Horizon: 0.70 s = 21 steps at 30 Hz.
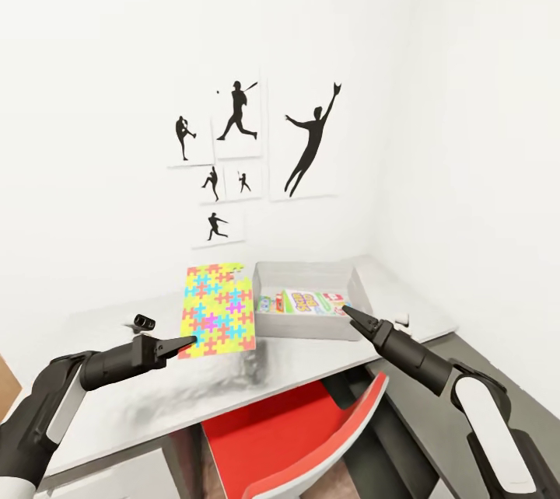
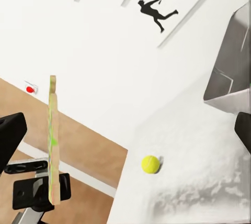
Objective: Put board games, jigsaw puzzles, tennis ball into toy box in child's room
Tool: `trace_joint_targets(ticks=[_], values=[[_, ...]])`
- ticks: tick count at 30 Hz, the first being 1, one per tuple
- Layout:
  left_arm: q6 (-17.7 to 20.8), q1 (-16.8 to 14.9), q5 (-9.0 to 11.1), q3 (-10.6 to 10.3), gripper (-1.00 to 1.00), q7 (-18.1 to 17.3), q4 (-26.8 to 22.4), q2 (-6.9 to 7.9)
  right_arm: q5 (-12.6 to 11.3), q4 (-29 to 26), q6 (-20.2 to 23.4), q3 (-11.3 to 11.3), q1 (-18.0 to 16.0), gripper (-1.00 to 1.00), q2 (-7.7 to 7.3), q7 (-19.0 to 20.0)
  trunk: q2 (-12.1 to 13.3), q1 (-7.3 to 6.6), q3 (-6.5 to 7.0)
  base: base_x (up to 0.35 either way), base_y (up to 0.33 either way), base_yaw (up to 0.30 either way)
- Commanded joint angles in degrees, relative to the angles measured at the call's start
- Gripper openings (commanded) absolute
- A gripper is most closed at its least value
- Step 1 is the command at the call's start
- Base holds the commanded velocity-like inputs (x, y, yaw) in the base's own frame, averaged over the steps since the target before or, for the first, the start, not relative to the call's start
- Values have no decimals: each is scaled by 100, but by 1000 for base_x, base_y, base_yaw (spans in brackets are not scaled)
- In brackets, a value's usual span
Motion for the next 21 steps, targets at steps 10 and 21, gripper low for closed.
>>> trace_joint_targets(ticks=[10, 21], values=[[58, -4, 5, -2, -100, -16, 0, 2, 3, -2, 34, -39, -6, 100, 2, 23, -9, 2, -10, 7, -3, 0], [58, -4, 5, -2, -100, -16, 1, 2, -4, -2, 34, -47, -6, 100, -6, 39, -9, 2, -10, 0, 0, 0]])
